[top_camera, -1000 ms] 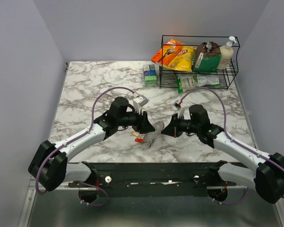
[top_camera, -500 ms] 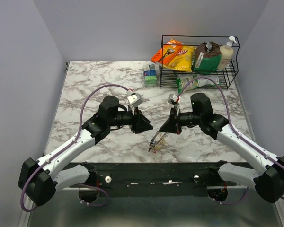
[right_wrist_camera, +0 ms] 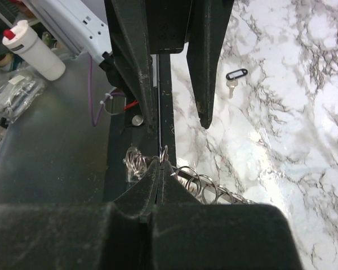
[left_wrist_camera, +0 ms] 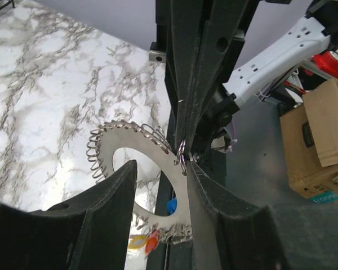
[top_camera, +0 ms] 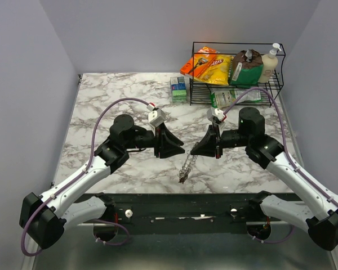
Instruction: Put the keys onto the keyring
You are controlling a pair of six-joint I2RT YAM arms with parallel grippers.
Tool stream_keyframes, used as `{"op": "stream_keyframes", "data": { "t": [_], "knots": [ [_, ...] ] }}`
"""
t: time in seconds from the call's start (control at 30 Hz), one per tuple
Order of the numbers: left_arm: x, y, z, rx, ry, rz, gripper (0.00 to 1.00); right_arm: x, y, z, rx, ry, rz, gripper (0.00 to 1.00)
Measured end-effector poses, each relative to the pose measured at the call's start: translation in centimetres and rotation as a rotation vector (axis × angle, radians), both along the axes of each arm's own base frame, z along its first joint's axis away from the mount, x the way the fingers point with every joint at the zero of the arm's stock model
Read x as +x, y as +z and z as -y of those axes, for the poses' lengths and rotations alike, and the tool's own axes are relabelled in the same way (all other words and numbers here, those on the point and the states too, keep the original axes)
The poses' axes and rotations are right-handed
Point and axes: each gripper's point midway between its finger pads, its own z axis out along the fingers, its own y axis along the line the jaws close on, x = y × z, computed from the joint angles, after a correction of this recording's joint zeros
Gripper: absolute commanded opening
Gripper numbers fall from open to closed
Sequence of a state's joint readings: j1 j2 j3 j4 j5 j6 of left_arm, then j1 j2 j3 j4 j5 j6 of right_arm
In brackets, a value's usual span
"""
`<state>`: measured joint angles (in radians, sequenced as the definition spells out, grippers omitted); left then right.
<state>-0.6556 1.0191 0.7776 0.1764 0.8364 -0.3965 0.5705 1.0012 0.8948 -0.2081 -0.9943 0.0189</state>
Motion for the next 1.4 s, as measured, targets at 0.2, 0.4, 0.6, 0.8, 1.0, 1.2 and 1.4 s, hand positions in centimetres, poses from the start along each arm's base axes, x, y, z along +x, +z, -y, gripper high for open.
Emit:
{"op": "stream_keyframes", "data": {
  "t": [0.2, 0.4, 0.6, 0.8, 1.0, 1.2, 1.4],
  "knots": [
    [-0.8, 1.4, 0.3, -0.047, -0.042, 0.018, 0.47, -0.3, 0.9, -0.1, 0.029, 0.010, 0.004, 0.00],
    [-2.0, 1.2, 1.2, -0.050, -0.094, 0.015, 0.41, -0.4, 1.8, -0.1, 0.054, 0.007, 0.017, 0.00],
    [-2.4, 1.0, 1.7, -0.048, -0.111, 0.007, 0.24, -0.5, 2.7, -0.1, 0.079, 0.005, 0.029, 0.00],
    [-2.3, 1.8, 1.7, -0.074, -0.111, 0.019, 0.24, -0.7, 3.4, -0.1, 0.099, 0.011, 0.035, 0.00],
    [-2.3, 2.4, 1.8, -0.096, -0.113, 0.035, 0.34, -1.0, 3.8, 0.0, 0.111, 0.013, 0.044, 0.00],
    [-2.7, 3.3, 1.4, -0.117, -0.113, 0.062, 0.36, -1.1, 4.1, 0.1, 0.117, 0.013, 0.051, 0.00],
    [-3.2, 4.1, 0.7, -0.142, -0.107, 0.105, 0.37, -1.3, 4.2, 0.1, 0.120, 0.019, 0.042, 0.00]
  ]
}}
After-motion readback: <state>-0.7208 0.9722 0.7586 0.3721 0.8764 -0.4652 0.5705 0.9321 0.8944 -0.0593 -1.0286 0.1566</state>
